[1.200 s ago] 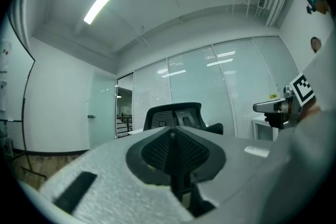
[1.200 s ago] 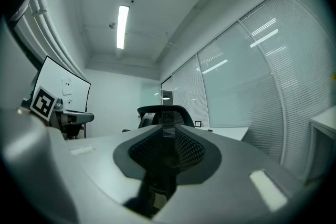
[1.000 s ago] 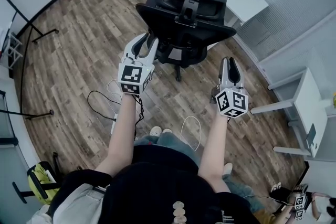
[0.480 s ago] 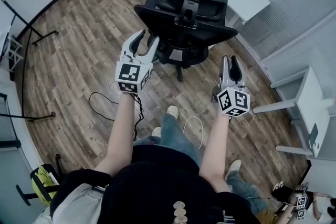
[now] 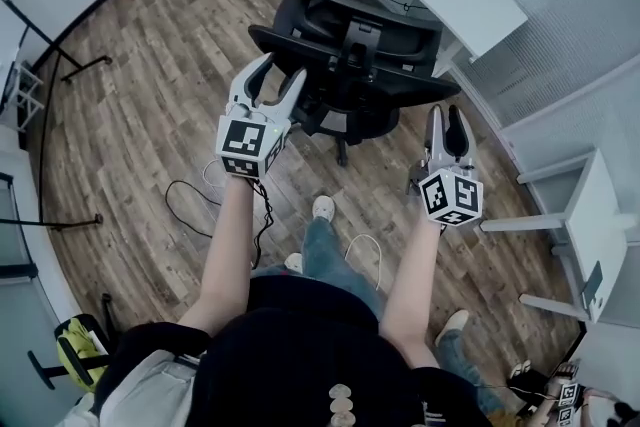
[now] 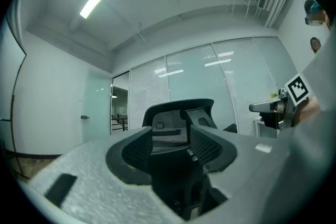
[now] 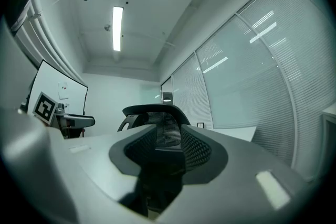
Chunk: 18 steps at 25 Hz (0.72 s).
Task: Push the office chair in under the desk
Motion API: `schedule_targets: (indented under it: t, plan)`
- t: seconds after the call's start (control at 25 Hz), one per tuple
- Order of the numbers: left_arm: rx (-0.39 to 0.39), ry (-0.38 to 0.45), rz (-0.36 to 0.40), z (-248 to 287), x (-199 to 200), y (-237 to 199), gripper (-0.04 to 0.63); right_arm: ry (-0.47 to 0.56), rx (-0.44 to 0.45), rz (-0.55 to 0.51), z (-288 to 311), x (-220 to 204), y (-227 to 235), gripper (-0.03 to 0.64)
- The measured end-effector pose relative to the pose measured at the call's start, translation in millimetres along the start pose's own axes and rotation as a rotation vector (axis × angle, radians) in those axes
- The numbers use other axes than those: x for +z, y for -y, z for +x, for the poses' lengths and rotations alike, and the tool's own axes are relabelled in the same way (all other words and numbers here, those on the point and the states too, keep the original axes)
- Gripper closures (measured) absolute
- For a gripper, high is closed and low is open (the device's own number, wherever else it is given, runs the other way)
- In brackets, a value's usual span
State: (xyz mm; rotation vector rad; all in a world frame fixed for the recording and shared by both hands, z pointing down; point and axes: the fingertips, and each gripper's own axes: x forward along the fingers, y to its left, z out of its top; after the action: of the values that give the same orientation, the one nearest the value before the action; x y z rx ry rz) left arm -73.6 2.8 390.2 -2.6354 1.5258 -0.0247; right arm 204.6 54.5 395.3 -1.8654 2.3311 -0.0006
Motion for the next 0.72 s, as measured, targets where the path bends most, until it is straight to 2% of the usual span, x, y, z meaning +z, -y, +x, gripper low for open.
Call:
schedule_targets:
  t: [0.2, 0.4, 0.72]
  plan:
    - [-0.023, -0.036, 0.045, 36, -12, -8, 0.370, -0.004, 0.035, -0.006, 34, -3, 18, 0.483]
    - [-0.011, -0.058, 0.067, 70, -11, -18, 0.365, -0.029, 0.081, -0.013, 72, -3, 40, 0.482]
    - [-0.030, -0.121, 0.110, 109, -12, -30, 0.345, -0.078, 0.154, -0.033, 121, 1, 54, 0.480]
